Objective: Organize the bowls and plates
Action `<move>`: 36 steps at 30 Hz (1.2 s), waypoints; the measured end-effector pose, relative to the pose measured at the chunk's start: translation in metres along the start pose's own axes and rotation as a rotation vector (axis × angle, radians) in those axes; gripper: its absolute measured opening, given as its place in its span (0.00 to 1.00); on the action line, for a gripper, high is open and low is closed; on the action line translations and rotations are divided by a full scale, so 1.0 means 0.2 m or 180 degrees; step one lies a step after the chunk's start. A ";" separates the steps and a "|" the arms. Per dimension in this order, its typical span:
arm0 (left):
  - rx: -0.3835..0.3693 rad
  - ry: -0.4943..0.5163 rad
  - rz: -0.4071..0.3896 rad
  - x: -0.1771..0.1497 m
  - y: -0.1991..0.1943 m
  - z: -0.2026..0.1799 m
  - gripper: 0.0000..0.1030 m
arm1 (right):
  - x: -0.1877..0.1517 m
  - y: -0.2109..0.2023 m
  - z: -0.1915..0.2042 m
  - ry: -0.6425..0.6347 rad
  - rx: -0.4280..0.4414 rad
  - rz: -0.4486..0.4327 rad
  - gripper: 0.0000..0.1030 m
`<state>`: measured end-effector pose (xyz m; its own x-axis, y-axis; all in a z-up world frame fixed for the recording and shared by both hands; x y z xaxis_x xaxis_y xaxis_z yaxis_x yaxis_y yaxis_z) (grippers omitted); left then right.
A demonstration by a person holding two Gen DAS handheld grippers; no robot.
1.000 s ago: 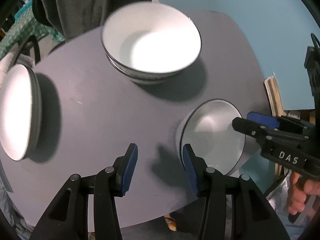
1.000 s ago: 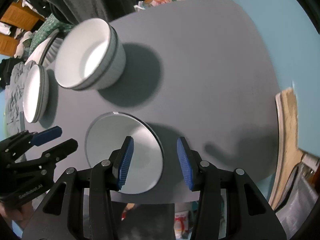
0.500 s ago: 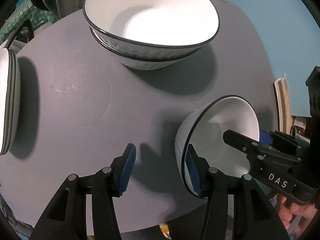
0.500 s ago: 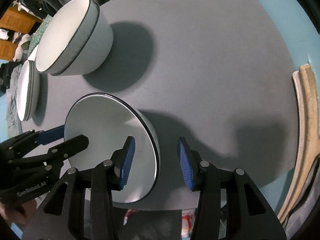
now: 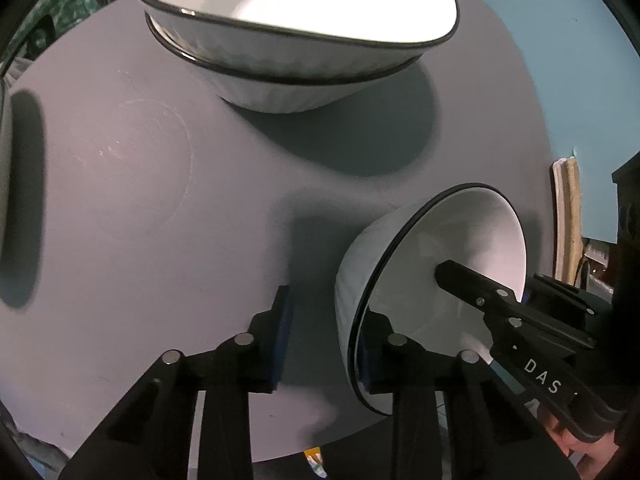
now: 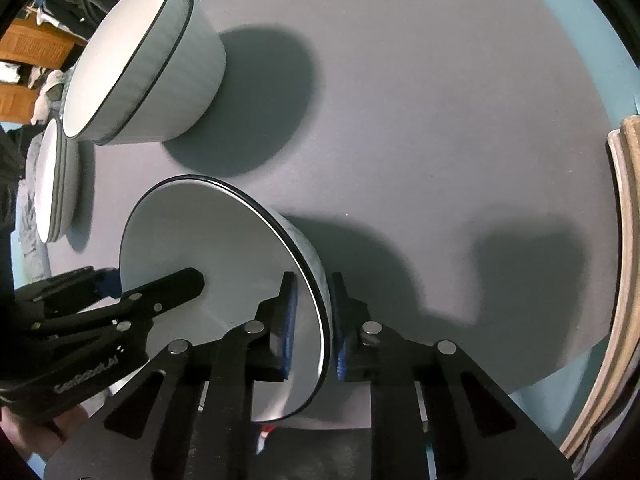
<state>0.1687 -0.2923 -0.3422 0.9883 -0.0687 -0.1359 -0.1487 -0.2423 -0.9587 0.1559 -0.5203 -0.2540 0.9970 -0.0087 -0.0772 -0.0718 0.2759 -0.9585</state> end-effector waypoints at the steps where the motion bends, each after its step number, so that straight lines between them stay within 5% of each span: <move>1: -0.0031 -0.0007 0.0005 0.00 0.00 0.00 0.23 | 0.00 0.00 0.00 0.0002 -0.0004 0.0001 0.15; 6: -0.0096 0.0062 0.0041 -0.03 0.03 -0.04 0.10 | -0.03 -0.01 0.01 0.0046 -0.0042 0.0005 0.09; 16: -0.0046 0.0037 0.0025 -0.03 0.00 -0.06 0.10 | -0.01 -0.07 0.06 -0.0019 -0.0093 0.0021 0.07; 36: -0.0005 -0.0019 -0.0480 -0.02 -0.46 0.11 0.10 | 0.04 -0.33 0.24 -0.0334 -0.0101 -0.0248 0.07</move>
<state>0.1794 -0.2492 -0.2595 0.9996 -0.0256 0.0081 0.0014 -0.2508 -0.9680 0.1698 -0.4930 -0.1774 0.9971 0.0722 0.0255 0.0068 0.2477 -0.9688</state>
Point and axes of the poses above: each gripper's, at about its wrist camera, not at the fingertips, and y roughly the way its jaws point, z to its left, x to its top, the point moved 2 cm from there along y, roughly the way its jaws point, and after that the axes turned 1 degree about -x, right-handed, at the moved point
